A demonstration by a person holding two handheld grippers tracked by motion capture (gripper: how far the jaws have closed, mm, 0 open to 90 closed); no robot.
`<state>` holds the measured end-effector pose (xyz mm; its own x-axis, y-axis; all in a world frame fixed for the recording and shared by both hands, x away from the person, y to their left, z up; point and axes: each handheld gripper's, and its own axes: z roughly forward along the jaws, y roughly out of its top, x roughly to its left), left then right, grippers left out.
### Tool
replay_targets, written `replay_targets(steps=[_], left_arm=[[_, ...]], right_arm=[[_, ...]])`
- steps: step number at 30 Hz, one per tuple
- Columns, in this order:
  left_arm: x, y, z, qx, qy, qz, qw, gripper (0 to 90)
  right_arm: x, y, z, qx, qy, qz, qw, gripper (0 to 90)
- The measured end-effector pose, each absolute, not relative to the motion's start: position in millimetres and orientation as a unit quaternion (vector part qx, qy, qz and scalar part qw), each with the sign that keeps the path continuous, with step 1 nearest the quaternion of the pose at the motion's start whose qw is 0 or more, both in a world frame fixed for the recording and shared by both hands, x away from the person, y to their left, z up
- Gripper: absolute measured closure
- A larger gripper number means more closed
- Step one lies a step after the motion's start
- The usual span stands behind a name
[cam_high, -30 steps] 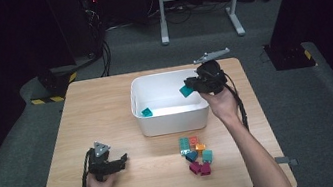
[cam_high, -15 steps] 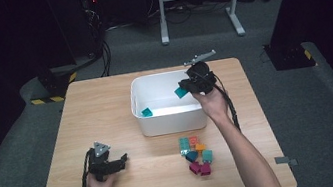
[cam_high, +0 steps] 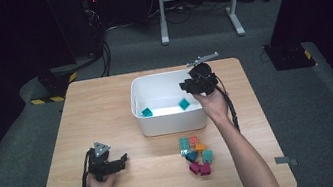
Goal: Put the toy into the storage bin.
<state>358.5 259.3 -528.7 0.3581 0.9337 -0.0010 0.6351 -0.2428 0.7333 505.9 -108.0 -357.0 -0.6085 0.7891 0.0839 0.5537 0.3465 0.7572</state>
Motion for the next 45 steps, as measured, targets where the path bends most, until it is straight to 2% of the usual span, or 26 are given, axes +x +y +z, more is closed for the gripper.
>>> replay_targets(steps=[18, 33, 45], left_arm=[[359, 259, -529, 0.755, 0.52, 0.226, 0.33, 15.1], [359, 259, -529, 0.756, 0.519, 0.224, 0.33, 14.2], [359, 259, -529, 0.756, 0.519, 0.224, 0.33, 14.2]], right_arm=[[475, -137, -356, 0.411, 0.785, 0.437, 0.155, 53.4], [417, -172, -365, 0.394, 0.774, 0.466, 0.169, 52.4], [379, -189, -397, 0.396, 0.775, 0.465, 0.163, 51.3]])
